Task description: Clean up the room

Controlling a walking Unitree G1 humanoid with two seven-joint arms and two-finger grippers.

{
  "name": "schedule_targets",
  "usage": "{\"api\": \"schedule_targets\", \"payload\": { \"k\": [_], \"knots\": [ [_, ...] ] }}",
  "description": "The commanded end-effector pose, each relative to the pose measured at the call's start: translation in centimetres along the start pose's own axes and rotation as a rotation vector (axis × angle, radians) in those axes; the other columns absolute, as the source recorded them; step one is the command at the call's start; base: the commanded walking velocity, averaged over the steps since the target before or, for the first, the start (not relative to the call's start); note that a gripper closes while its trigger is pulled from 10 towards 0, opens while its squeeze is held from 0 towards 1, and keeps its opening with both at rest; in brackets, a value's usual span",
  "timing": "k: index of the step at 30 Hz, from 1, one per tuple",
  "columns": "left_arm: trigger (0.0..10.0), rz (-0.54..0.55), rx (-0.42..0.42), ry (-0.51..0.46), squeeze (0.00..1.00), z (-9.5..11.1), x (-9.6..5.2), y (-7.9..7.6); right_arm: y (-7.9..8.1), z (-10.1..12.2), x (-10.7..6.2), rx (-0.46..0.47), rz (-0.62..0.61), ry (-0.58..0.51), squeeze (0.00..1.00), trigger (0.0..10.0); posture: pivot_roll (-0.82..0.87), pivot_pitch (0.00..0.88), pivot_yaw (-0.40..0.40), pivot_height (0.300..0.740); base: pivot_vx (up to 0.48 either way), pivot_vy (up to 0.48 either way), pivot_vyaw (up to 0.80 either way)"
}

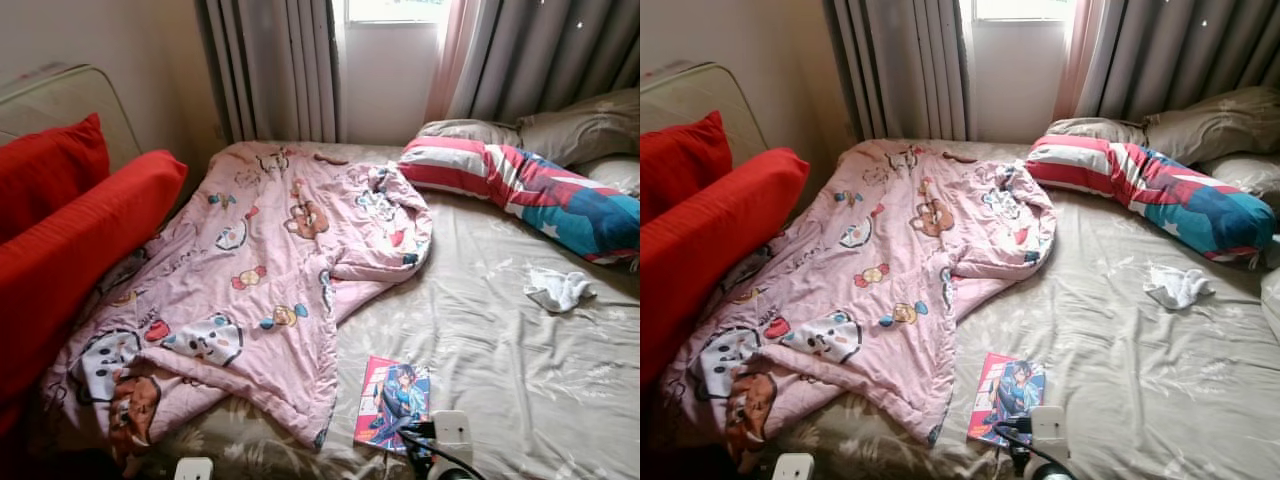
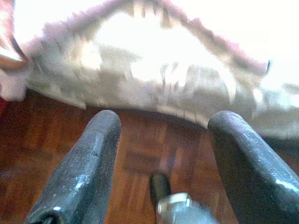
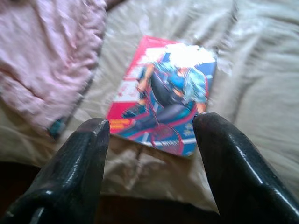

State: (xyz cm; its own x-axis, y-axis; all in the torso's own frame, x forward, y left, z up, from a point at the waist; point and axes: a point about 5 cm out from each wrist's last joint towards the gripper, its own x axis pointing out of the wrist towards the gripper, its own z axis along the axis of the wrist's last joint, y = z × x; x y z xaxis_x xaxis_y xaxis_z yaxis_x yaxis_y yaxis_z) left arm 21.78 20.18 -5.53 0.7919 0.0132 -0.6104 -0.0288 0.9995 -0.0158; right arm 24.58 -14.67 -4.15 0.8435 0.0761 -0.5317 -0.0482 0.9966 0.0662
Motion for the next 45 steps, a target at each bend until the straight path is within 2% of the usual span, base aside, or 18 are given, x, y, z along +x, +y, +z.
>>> {"api": "schedule_targets", "payload": {
  "k": [1, 4, 8, 13, 15, 16, 19, 22, 24, 26, 27, 28, 34, 41, 45],
  "knots": [
    [10.0, 0.0, -0.009, -0.039, 0.0, 0.6, 0.1, 0.2, -0.2, 0.9, 0.2, 0.015, -0.007, -0.049, 0.0, 10.0, -0.01, 0.081, 0.058, 0.74, 0.0, 0.0, 0.0],
    [10.0, -0.004, -0.011, -0.144, 0.0, 2.5, 0.3, 0.2, -0.1, 1.8, 0.4, 0.014, -0.005, -0.097, 0.0, 10.0, -0.01, 0.083, 0.057, 0.74, 0.0, 0.0, 0.0],
    [10.0, 0.009, 0.002, -0.213, 0.0, 3.4, 0.2, 0.3, -0.3, 2.4, 0.3, -0.015, -0.022, -0.146, 0.0, 10.0, -0.02, 0.082, 0.055, 0.74, 0.0, 0.0, 0.0],
    [10.0, -0.006, 0.018, -0.356, 0.0, 4.7, -0.7, 0.5, -0.3, 4.4, -0.2, -0.038, 0.018, -0.327, 0.0, 10.0, -0.02, 0.083, 0.053, 0.74, 0.0, 0.0, 0.0],
    [10.0, 0.002, 0.025, -0.401, 0.0, 5.1, -1.1, 0.7, -0.6, 4.7, -0.9, -0.085, 0.045, -0.39, 0.0, 10.0, -0.04, 0.081, 0.054, 0.74, 0.0, 0.0, 0.0],
    [10.0, 0.006, 0.036, -0.439, 0.0, 5.5, -1.5, 0.8, -0.9, 5.0, -1.5, -0.142, 0.067, -0.434, 0.0, 10.0, -0.05, 0.077, 0.051, 0.74, 0.0, 0.0, 0.0],
    [10.0, -0.001, 0.051, -0.465, 0.0, 5.9, -1.7, 0.8, -1.2, 5.6, -1.7, -0.14, 0.064, -0.461, 0.0, 10.0, -0.06, 0.077, 0.052, 0.74, 0.0, 0.0, 0.0],
    [10.0, -0.009, 0.055, -0.518, 0.0, 7.1, -2.0, 0.7, -1.5, 7.4, -1.7, -0.147, 0.057, -0.529, 0.0, 10.0, -0.05, 0.073, 0.048, 0.74, 0.0, 0.0, 0.0],
    [10.0, -0.011, 0.057, -0.535, 0.0, 7.5, -2.1, 0.6, -1.7, 7.7, -1.6, -0.123, 0.038, -0.534, 0.0, 10.0, -0.05, 0.074, 0.047, 0.74, 0.0, 0.0, 0.0],
    [10.0, 0.0, 0.049, -0.57, 0.0, 8.2, -2.4, 0.3, -2.4, 7.5, -1.5, -0.03, -0.05, -0.521, 0.0, 10.0, -0.02, 0.085, 0.051, 0.74, 0.0, 0.0, 0.0],
    [10.0, 0.0, 0.049, -0.57, 0.0, 8.2, -2.4, 0.3, -2.4, 7.5, -1.5, -0.03, -0.05, -0.521, 0.0, 10.0, -0.02, 0.085, 0.051, 0.74, 0.0, 0.0, 0.0],
    [10.0, 0.014, 0.038, -0.585, 0.0, 8.3, -2.7, 0.3, -2.3, 7.3, -1.8, 0.008, -0.068, -0.532, 0.0, 10.0, -0.02, 0.09, 0.051, 0.74, 0.0, 0.0, 0.0],
    [10.0, 0.028, 0.049, -0.611, 0.0, 8.7, -3.1, 0.2, -2.3, 6.3, -2.4, 0.068, -0.119, -0.513, 0.0, 10.0, -0.03, 0.098, 0.06, 0.74, 0.0, 0.0, 0.0],
    [10.0, 0.032, 0.042, -0.606, 0.0, 9.3, -2.8, -0.3, -1.4, 6.8, -2.1, 0.047, -0.067, -0.502, 0.0, 10.0, -0.04, 0.097, 0.057, 0.74, 0.0, 0.0, 0.0],
    [10.0, 0.032, 0.043, -0.607, 0.0, 9.4, -2.9, -0.2, -1.8, 7.2, -1.7, 0.048, -0.089, -0.492, 0.0, 10.0, -0.03, 0.096, 0.055, 0.74, 0.0, 0.0, 0.0]
  ]
}}
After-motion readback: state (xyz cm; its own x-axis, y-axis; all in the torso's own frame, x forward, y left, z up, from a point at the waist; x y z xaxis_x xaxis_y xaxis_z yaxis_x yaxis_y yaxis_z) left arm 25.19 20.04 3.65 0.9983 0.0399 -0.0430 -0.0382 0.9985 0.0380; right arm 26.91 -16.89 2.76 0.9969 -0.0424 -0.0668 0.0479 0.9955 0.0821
